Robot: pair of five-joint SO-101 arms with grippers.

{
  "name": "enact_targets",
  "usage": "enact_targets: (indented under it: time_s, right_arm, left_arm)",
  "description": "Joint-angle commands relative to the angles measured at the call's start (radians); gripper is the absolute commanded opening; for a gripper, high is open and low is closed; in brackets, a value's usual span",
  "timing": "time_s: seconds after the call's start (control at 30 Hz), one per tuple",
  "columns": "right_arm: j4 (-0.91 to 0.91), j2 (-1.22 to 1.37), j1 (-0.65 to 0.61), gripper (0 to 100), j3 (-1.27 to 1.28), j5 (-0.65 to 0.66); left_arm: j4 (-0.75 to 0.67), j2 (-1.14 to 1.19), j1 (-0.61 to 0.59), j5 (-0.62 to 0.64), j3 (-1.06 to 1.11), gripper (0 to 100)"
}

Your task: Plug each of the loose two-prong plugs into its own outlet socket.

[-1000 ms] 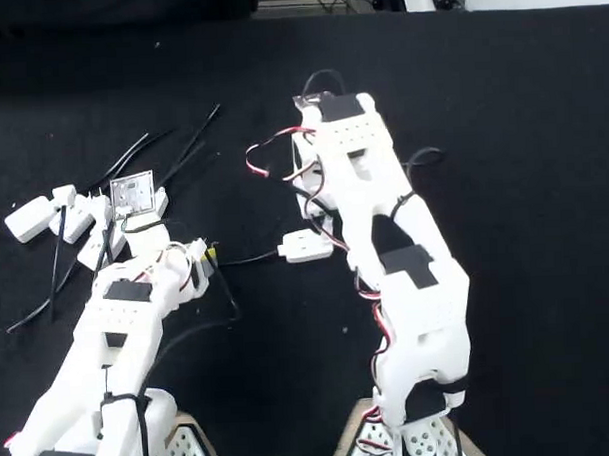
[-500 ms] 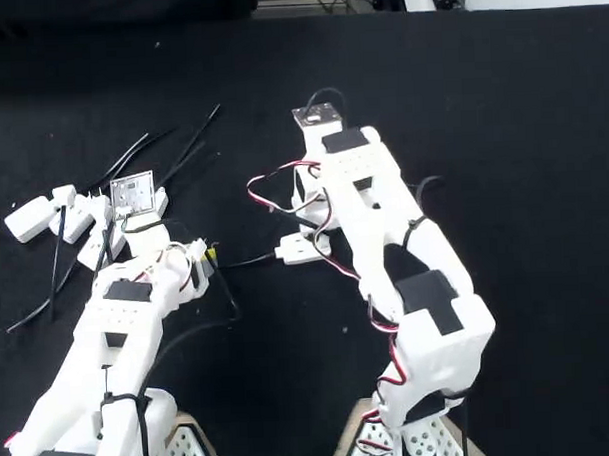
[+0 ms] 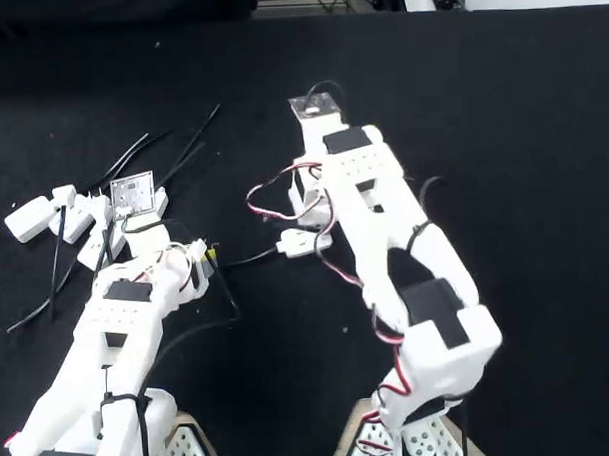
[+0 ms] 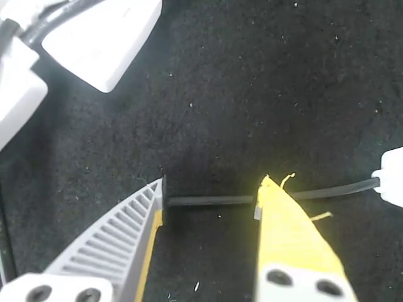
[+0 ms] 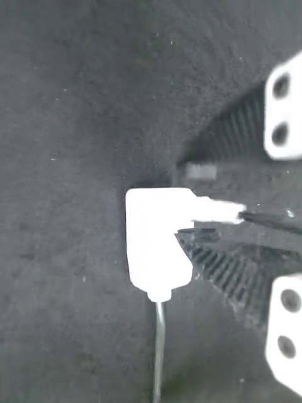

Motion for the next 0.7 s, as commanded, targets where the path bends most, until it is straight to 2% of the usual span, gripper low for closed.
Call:
enact_targets:
  time_s: [0.0, 0.13, 0.3, 0.47, 0.67]
  right_arm:
    - [0.011, -0.12, -0.057, 31.4, -0.008, 0.083]
    - [0.011, -0.199, -0.106, 31.5, -0.065, 0.158]
    - [0.014, -0.262, -0.095, 31.5, -0.2, 0.295]
    - [0.155, -0.325, -0.028, 31.5, -0.377, 0.315]
    - [0.298, -0.343, -0.015, 31.5, -0.397, 0.397]
  left_arm:
    - [0.003, -0.026, -0.001, 0.006, -0.036, 24]
    - [0.051, -0.031, -0.039, 0.012, -0.058, 24]
    - [0.087, -0.028, -0.074, 0.014, -0.074, 24]
    - [0.086, -0.028, -0.081, 0.014, -0.074, 24]
    - [0.083, -0.028, -0.076, 0.014, -0.074, 24]
